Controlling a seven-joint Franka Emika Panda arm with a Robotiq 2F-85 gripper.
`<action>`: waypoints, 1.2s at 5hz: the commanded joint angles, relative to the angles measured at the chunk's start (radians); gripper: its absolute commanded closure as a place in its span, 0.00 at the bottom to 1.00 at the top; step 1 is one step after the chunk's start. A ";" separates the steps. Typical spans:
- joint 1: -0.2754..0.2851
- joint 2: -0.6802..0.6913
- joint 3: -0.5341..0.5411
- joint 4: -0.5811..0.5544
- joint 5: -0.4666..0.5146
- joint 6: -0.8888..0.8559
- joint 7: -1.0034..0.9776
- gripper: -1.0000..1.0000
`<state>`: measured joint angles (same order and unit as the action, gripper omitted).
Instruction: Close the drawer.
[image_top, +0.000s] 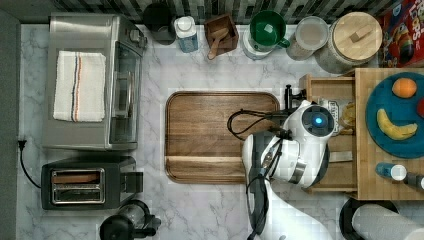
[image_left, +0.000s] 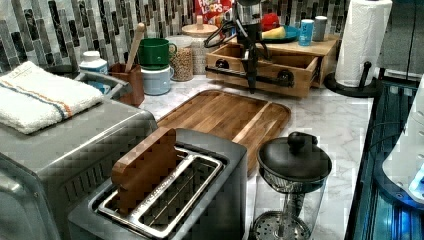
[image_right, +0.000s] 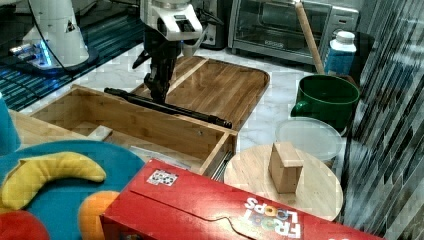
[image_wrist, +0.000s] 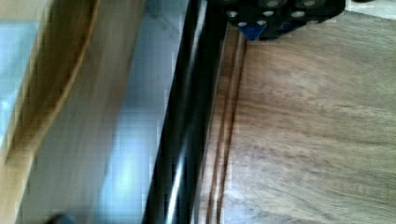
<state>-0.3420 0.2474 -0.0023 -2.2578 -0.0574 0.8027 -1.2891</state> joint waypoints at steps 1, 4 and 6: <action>-0.182 0.081 -0.097 0.252 0.083 0.048 -0.238 1.00; -0.286 0.164 -0.095 0.341 0.186 0.182 -0.402 1.00; -0.307 0.149 -0.082 0.338 0.176 0.162 -0.394 1.00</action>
<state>-0.5898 0.3774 -0.0161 -2.0723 0.1460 0.8818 -1.6221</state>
